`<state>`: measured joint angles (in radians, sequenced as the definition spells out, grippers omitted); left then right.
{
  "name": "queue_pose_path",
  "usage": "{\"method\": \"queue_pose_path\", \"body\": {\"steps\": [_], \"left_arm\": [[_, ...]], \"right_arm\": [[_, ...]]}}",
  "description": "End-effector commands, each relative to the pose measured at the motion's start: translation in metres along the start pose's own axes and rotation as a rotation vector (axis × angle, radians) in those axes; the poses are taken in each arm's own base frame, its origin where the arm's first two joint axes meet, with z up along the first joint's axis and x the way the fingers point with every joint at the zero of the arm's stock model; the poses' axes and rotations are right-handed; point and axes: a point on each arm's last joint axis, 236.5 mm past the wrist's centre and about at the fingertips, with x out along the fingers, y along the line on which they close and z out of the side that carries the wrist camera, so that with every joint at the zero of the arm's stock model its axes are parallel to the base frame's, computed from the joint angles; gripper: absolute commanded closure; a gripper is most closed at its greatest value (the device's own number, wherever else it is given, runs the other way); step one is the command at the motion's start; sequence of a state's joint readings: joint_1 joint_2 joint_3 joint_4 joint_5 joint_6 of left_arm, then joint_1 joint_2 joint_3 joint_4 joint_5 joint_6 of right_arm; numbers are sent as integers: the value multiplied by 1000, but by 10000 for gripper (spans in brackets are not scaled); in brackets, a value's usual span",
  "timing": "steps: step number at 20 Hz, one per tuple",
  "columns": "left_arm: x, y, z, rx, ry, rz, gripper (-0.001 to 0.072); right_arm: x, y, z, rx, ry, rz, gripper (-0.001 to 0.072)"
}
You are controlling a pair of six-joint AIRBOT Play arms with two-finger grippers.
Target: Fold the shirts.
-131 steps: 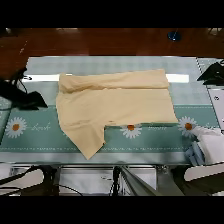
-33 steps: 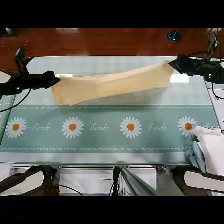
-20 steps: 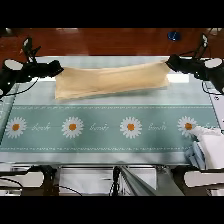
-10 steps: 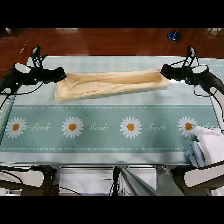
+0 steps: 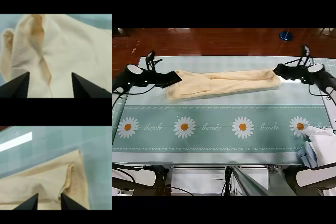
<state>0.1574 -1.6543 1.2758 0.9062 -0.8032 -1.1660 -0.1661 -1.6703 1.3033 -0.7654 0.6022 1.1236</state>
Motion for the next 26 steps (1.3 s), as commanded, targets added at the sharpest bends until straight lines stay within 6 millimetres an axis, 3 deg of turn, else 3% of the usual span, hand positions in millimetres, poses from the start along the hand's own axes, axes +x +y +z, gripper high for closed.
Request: {"method": "queue_pose_path", "body": {"steps": [1,3,5,6,14,16,20,23,26], "left_arm": [[-44,37,14,48,26,112,95],[-72,47,25,37,8,155,95],[-85,43,32,46,-18,157,96],[-88,37,32,55,-18,153,96],[-73,-12,7,130,83,88,110],[-70,-20,5,144,89,80,110],[-67,-29,3,160,97,71,110],[-66,-30,2,163,99,69,110],[-66,-31,2,162,99,65,110]], "right_arm": [[-56,-38,22,-124,73,-177,337],[-91,-70,47,-167,100,-341,317],[-104,-77,65,-126,82,-348,158],[-101,-77,66,-78,95,-309,127],[-17,-43,2,264,341,169,117],[1,-44,-13,294,377,188,118],[18,-57,-27,326,398,178,121],[30,-47,-34,328,407,191,123],[54,-27,-46,317,419,186,130]]}}
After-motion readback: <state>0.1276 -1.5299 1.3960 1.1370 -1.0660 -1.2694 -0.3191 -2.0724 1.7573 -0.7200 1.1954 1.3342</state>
